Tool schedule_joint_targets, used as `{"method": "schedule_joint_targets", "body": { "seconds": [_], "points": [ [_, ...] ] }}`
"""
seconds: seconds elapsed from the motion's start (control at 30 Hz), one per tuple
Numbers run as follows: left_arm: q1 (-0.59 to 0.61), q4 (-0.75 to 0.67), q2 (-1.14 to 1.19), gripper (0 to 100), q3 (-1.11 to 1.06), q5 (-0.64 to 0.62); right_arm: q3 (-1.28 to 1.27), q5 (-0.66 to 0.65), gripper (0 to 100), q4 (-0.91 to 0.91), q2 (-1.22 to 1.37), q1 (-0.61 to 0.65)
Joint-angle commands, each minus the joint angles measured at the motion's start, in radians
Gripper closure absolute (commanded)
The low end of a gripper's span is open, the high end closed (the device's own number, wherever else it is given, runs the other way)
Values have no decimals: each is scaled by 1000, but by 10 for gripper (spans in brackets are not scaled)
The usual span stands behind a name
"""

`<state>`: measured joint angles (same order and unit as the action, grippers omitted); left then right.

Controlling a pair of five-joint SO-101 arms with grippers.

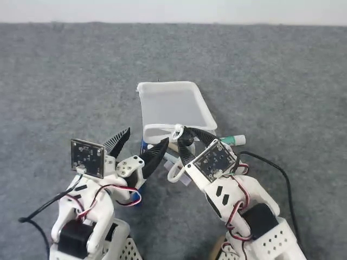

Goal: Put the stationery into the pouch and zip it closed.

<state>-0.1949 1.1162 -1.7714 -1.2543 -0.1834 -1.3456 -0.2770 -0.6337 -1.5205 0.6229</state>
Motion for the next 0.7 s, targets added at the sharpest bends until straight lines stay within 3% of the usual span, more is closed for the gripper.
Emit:
{"method": "schedule_joint_targets", "body": {
  "seconds": [0.0,0.23,0.5,0.67],
  "points": [
    [-2,-23,-8,690,-15,31,6,-8,993,18,-33,10],
    [0,-21,-8,690,-30,31,5,-6,993,18,-33,10],
    [163,-120,-8,691,-151,94,8,-6,993,4,-35,10],
    [167,-129,-8,691,-171,123,28,-6,993,-61,-85,15]
  ]
}}
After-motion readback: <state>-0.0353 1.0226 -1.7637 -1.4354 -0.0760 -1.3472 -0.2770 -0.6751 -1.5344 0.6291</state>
